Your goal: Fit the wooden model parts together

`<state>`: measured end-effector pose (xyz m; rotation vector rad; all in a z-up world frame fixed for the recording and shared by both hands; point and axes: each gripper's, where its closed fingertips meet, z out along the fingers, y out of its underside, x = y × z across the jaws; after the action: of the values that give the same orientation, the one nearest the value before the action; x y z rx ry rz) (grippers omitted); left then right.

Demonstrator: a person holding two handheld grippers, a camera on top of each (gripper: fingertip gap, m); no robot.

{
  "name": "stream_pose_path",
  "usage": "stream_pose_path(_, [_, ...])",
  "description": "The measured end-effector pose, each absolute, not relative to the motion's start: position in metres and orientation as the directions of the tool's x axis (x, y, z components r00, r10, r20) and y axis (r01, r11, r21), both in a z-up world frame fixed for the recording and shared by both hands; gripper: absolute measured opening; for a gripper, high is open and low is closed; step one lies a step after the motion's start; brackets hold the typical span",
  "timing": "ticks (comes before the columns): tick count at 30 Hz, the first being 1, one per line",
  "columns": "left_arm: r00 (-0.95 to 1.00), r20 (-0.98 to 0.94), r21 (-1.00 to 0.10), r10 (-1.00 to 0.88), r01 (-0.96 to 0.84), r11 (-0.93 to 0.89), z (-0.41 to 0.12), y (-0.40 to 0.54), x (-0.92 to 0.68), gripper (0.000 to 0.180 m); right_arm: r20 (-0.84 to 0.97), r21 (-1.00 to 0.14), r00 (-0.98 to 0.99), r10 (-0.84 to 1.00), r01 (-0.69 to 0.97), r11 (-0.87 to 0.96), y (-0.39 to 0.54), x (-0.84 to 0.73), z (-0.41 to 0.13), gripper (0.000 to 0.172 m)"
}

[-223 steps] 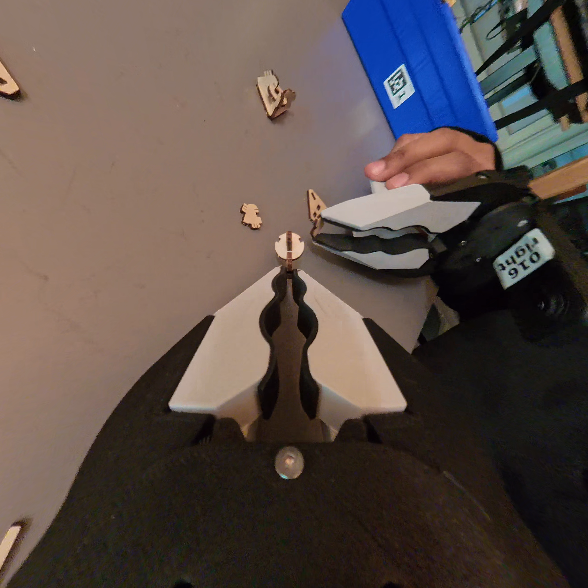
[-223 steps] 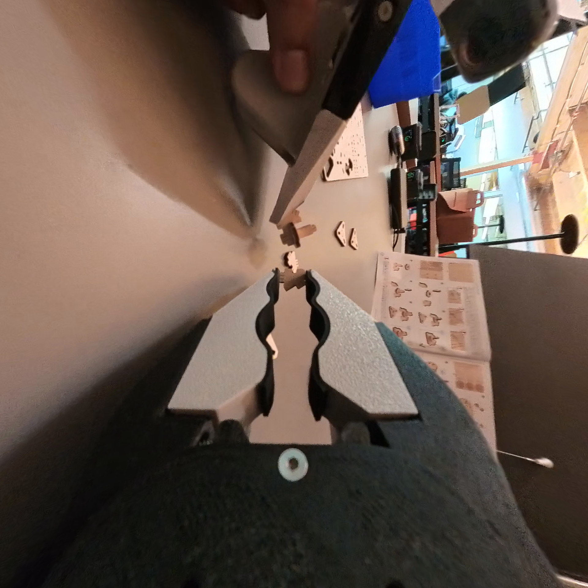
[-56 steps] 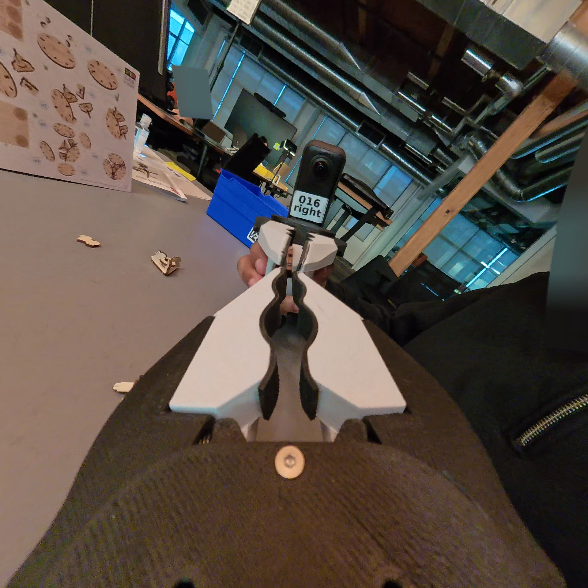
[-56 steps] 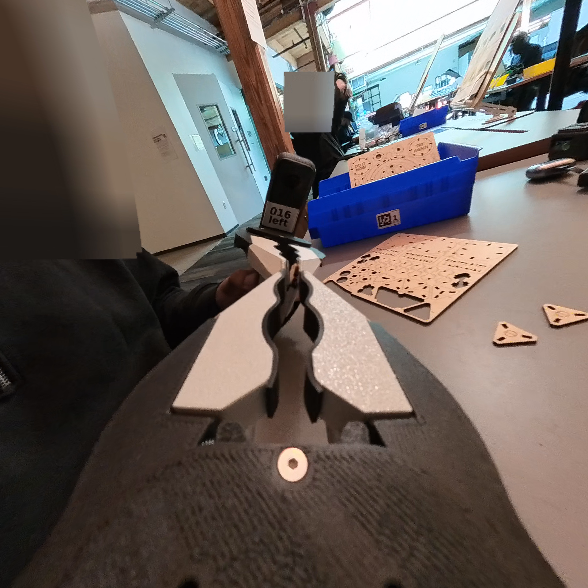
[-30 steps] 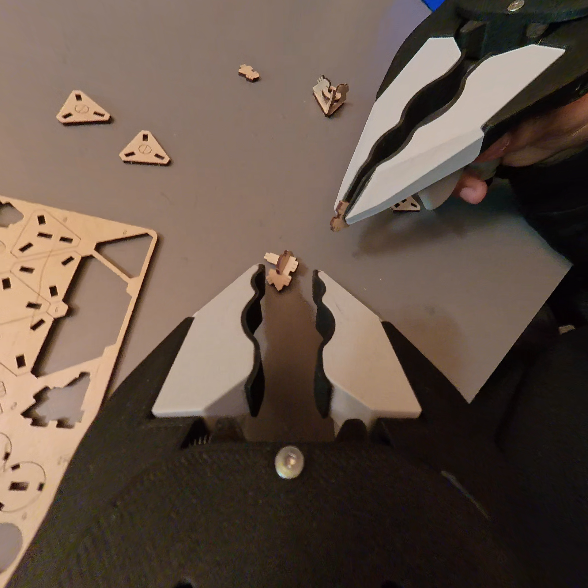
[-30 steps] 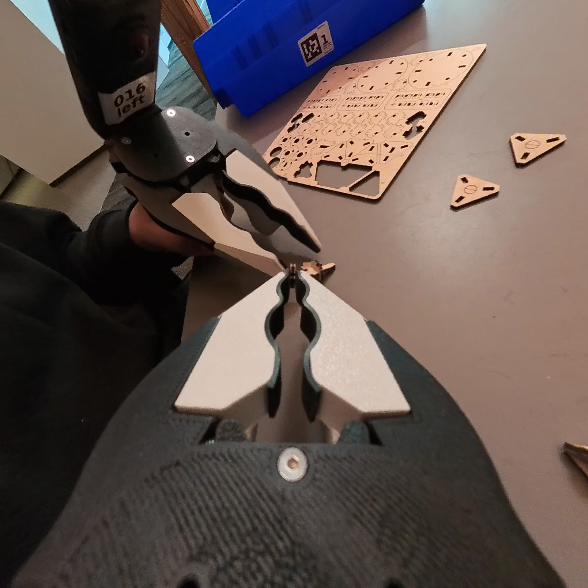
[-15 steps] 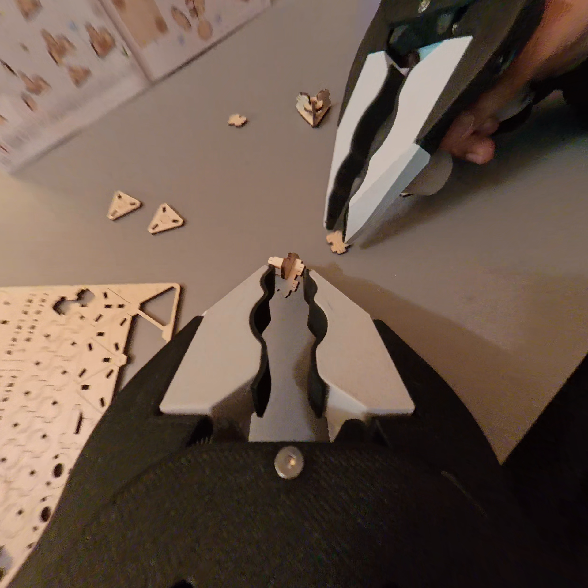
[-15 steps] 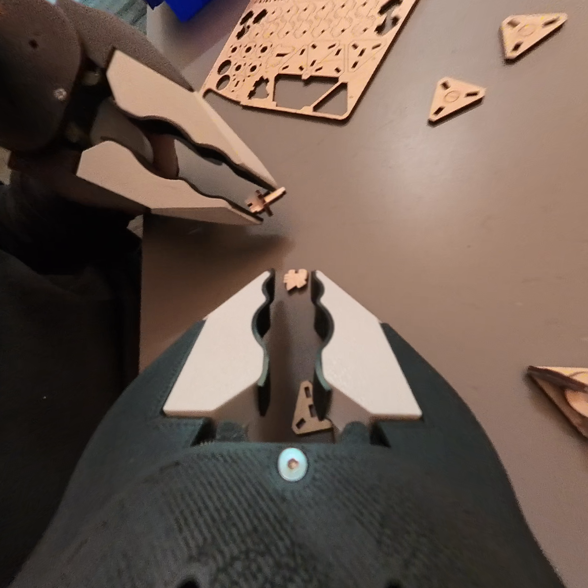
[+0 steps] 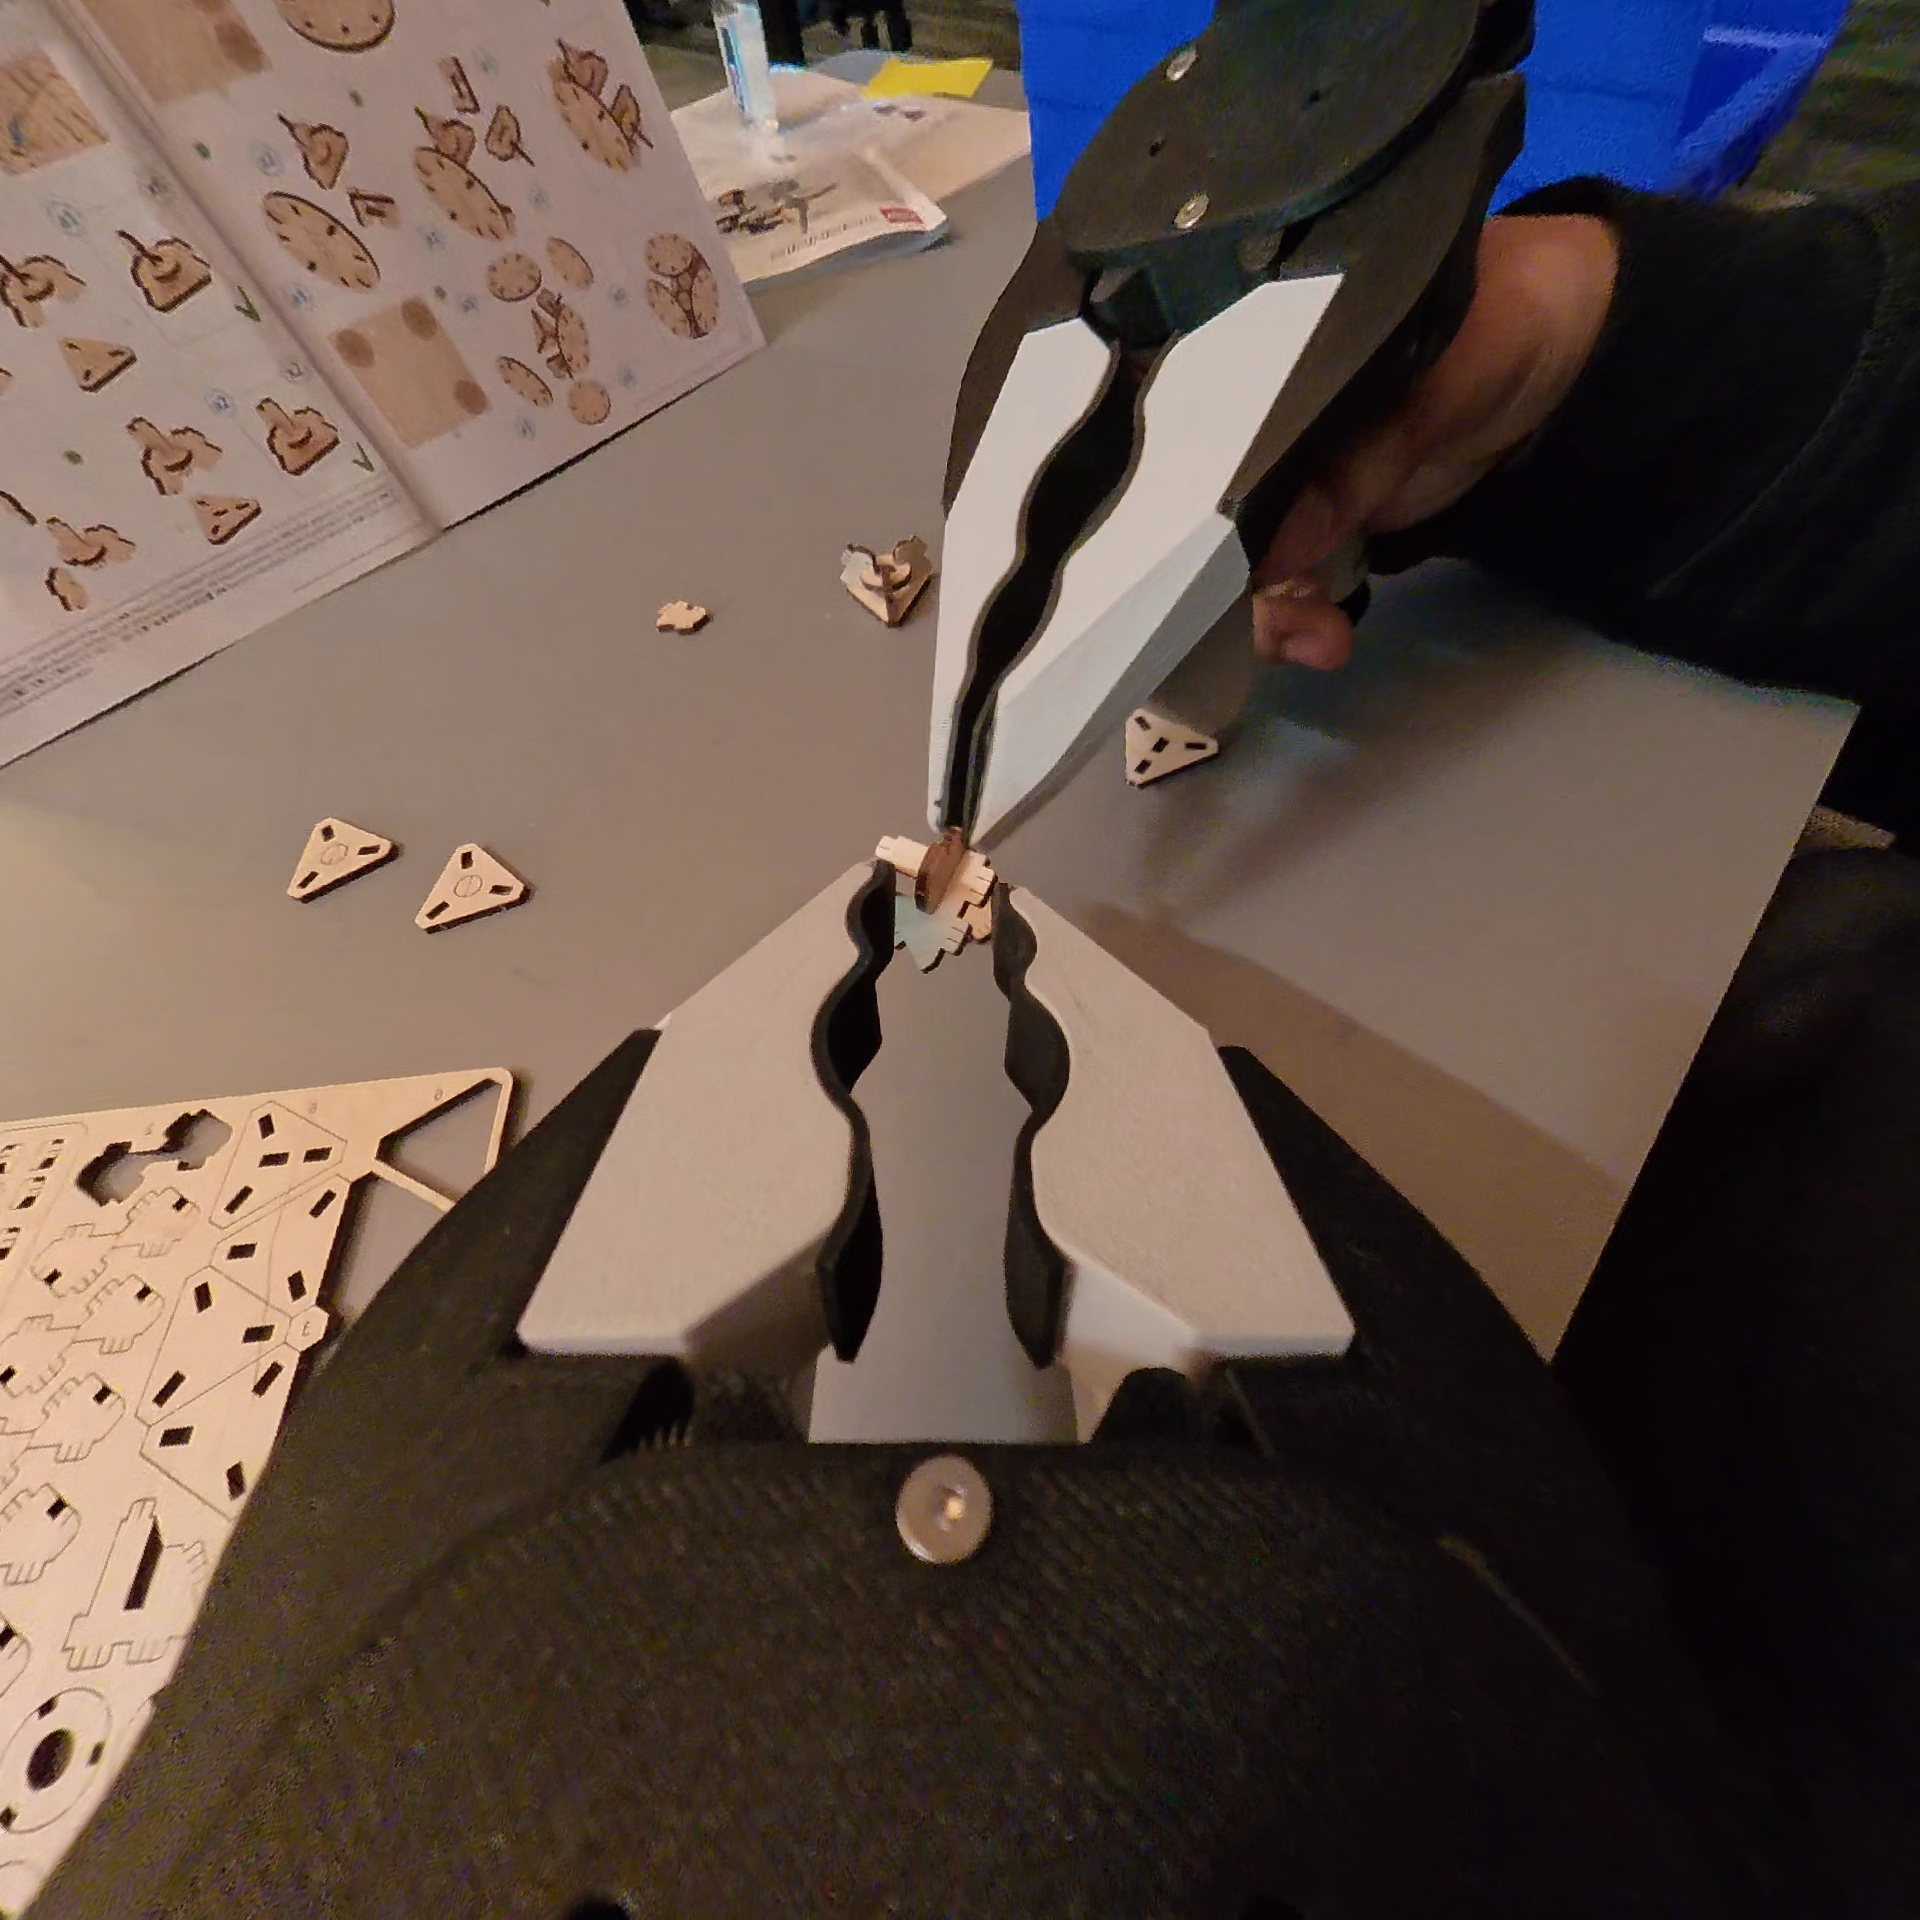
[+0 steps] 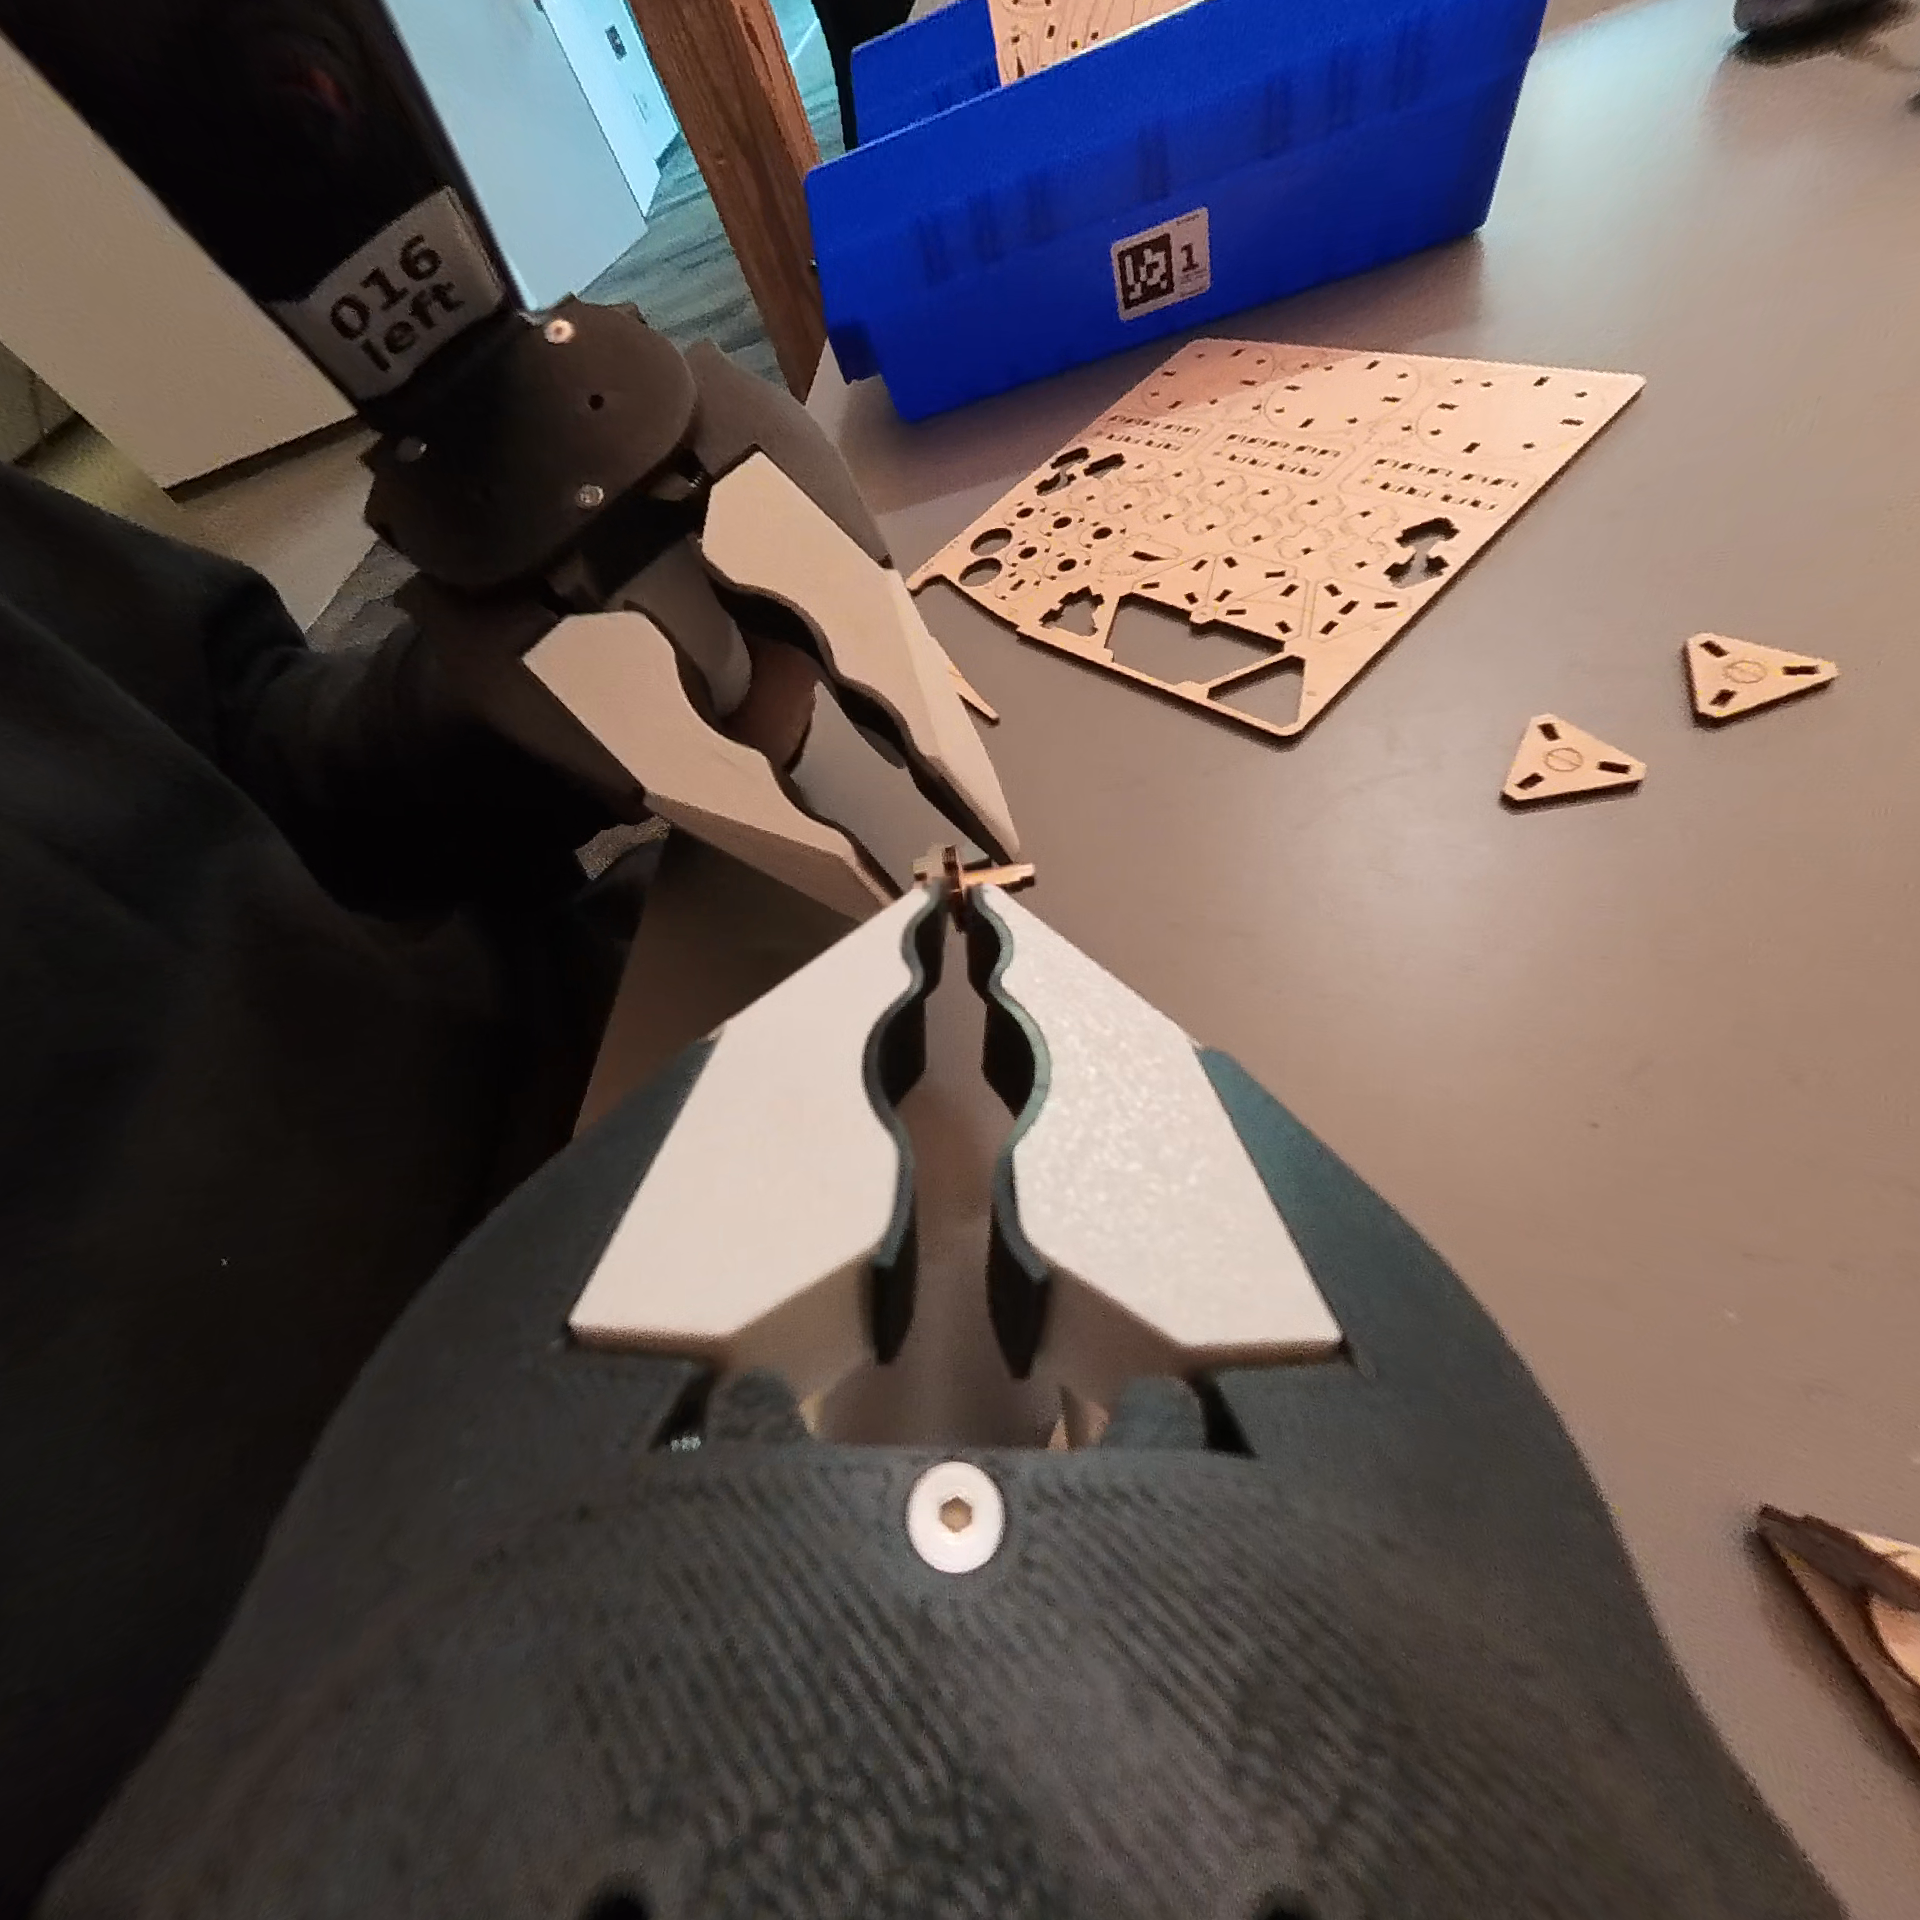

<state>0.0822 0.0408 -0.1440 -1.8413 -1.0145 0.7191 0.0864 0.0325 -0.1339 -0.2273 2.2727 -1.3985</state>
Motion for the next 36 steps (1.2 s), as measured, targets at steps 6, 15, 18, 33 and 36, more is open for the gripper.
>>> stream_pose_path(6, [0.520,0.215,-0.924,0.826,0.382,0.001,-0.129,0.044,0.084,0.045,-0.148,-0.934,-0.900,-0.410,-0.010,0.358,0.033,0.087,-0.118,0.001])
stream_pose_path(15, [0.579,0.752,-0.655,0.314,0.605,0.454,-0.101,0.046,0.105,0.036,0.584,-0.787,-0.740,-0.333,-0.617,-0.008,0.041,0.100,-0.101,0.001])
stream_pose_path(18, [0.596,0.754,-0.651,0.276,0.620,0.438,-0.099,0.051,0.109,0.026,0.580,-0.789,-0.726,-0.369,-0.614,-0.030,0.043,0.109,-0.101,0.001])
stream_pose_path(33, [0.602,0.771,-0.622,0.211,0.637,0.456,-0.097,0.049,0.113,0.001,0.567,-0.804,-0.720,-0.401,-0.589,-0.080,0.050,0.114,-0.093,0.001])
stream_pose_path(36, [0.591,0.766,-0.632,0.254,0.621,0.463,-0.099,0.046,0.109,0.000,0.549,-0.813,-0.741,-0.386,-0.580,-0.043,0.048,0.109,-0.097,0.001])
